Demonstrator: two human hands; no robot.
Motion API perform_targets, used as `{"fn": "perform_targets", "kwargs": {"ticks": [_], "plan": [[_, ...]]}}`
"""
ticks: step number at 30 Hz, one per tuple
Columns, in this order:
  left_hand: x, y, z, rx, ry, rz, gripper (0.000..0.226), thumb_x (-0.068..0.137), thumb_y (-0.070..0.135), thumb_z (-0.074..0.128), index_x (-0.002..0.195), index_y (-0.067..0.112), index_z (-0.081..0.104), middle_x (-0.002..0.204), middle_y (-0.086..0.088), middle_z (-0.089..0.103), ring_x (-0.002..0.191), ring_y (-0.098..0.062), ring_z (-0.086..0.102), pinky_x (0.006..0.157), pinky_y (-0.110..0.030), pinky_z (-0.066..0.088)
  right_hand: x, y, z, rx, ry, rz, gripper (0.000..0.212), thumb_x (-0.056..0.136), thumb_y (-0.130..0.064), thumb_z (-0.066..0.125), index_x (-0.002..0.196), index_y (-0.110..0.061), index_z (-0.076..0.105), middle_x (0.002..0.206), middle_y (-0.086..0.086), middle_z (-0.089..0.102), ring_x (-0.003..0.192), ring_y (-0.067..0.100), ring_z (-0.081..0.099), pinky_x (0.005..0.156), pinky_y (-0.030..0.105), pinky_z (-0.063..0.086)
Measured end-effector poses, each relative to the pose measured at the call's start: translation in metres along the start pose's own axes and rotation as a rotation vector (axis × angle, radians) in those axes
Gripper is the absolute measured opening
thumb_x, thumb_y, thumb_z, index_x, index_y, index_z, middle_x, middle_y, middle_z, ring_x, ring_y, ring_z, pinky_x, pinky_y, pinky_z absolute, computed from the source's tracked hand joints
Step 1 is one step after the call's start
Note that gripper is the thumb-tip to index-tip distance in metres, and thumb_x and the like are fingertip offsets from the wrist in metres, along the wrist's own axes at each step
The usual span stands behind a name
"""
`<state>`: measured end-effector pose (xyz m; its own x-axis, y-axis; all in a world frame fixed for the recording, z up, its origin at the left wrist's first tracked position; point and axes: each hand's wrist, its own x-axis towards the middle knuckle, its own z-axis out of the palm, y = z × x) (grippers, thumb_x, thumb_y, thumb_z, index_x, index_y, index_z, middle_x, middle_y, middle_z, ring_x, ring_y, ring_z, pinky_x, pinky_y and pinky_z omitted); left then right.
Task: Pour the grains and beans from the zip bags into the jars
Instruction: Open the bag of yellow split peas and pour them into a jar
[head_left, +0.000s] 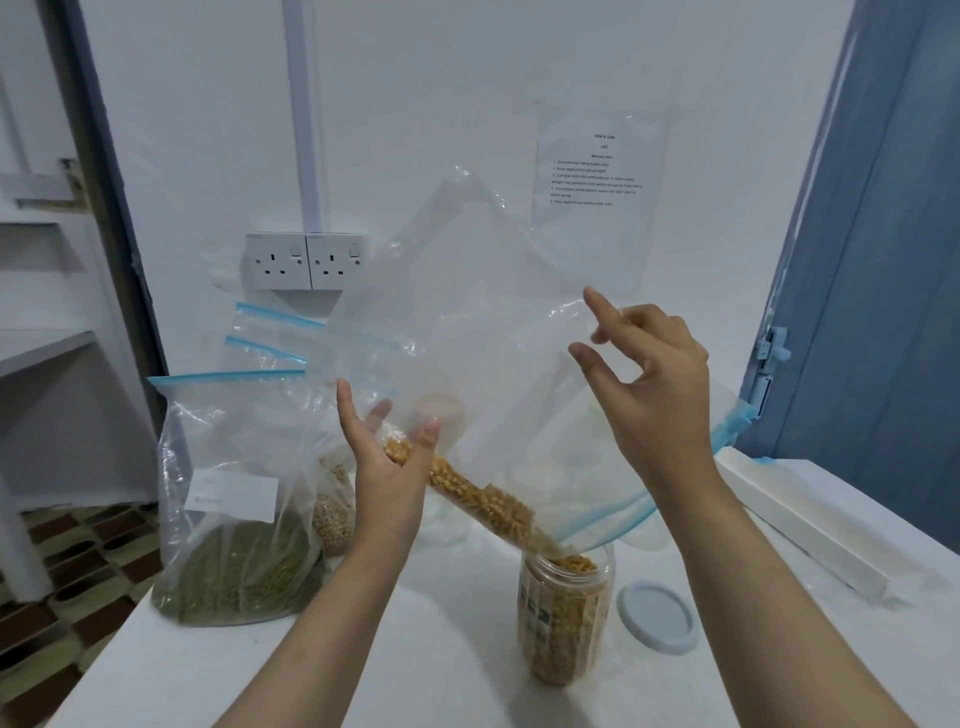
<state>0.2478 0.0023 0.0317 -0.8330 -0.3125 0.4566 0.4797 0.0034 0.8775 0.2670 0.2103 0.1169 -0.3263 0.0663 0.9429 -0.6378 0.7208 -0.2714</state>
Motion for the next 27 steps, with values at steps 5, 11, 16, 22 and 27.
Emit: {"fn": "perform_targets", "kwargs": {"ticks": [5,11,16,22,27], "plan": [[0.000,0.000,0.000,0.007,0.008,0.004,0.092,0.091,0.033,0.065,0.152,0.047,-0.002,0.142,0.011,0.042,0.110,0.006,0.050,0.096,-0.024,0.034,0.000,0.000,0.000,0.026,0.003,0.020,0.044,0.089,-0.026,0.068,0.133,-0.026,0.061,0.094,-0.011,0.059,0.089,0.012,0.051,0.081,0.062,0.046],[0.007,-0.003,-0.003,-0.045,0.048,0.021,0.093,0.089,0.030,0.066,0.152,0.046,0.000,0.154,0.005,0.030,0.112,-0.002,0.058,0.083,-0.010,0.047,-0.002,0.001,0.001,0.030,-0.004,0.028,0.046,0.089,-0.026,0.067,0.134,-0.032,0.056,0.094,-0.010,0.060,0.090,0.012,0.053,0.082,0.061,0.047],[0.009,-0.001,-0.006,-0.049,0.039,0.028,0.091,0.092,0.029,0.064,0.153,0.045,-0.002,0.155,0.011,0.025,0.120,-0.011,0.057,0.075,-0.002,0.045,-0.003,0.001,0.002,0.037,-0.011,0.035,0.045,0.089,-0.025,0.066,0.133,-0.027,0.060,0.092,-0.011,0.058,0.089,0.013,0.054,0.082,0.061,0.047],[0.008,0.002,-0.007,-0.096,0.007,0.068,0.097,0.081,0.039,0.065,0.152,0.048,-0.001,0.159,0.015,0.019,0.120,-0.004,0.056,0.092,-0.020,0.049,-0.003,0.003,0.001,0.044,-0.005,0.049,0.046,0.090,-0.028,0.065,0.134,-0.035,0.053,0.094,-0.013,0.058,0.090,0.010,0.053,0.083,0.060,0.049],[0.012,0.000,-0.011,-0.113,0.006,0.112,0.094,0.084,0.033,0.066,0.149,0.052,0.001,0.162,0.015,0.011,0.122,-0.010,0.057,0.104,-0.040,0.049,-0.004,0.004,0.002,0.039,-0.015,0.049,0.046,0.090,-0.027,0.064,0.135,-0.031,0.055,0.095,-0.013,0.058,0.090,0.009,0.052,0.084,0.060,0.048]]}}
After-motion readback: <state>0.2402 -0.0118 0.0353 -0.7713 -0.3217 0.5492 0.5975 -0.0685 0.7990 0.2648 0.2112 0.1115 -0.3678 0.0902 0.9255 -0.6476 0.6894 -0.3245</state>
